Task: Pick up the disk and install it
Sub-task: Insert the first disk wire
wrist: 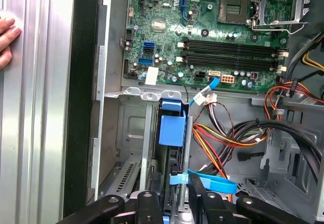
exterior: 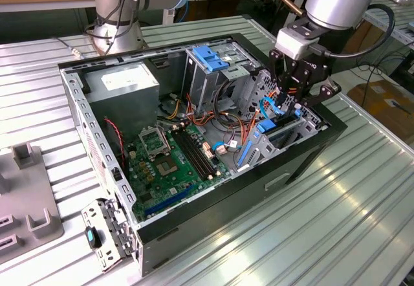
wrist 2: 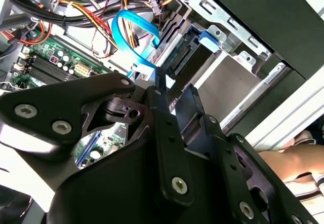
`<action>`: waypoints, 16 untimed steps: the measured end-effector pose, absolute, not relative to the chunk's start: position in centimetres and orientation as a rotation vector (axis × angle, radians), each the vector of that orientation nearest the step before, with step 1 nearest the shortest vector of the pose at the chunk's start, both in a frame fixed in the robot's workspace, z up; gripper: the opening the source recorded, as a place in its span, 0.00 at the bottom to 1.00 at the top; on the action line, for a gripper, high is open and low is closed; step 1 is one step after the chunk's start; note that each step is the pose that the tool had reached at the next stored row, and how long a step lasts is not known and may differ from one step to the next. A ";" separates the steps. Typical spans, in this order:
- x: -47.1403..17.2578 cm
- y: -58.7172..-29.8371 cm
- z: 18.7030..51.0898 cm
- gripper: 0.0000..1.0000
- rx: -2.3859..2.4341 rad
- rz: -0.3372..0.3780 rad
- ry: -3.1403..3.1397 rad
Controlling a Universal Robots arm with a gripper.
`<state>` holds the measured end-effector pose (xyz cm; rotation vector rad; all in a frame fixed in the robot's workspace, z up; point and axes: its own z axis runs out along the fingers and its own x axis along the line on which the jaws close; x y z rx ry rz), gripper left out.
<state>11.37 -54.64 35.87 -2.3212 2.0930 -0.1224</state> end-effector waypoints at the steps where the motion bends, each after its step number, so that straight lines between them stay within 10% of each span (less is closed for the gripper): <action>1: 11.4 -54.6 35.9 0.35 -2.322 -0.121 2.094; 16: 11.5 -54.8 35.9 0.35 -2.290 -0.078 2.149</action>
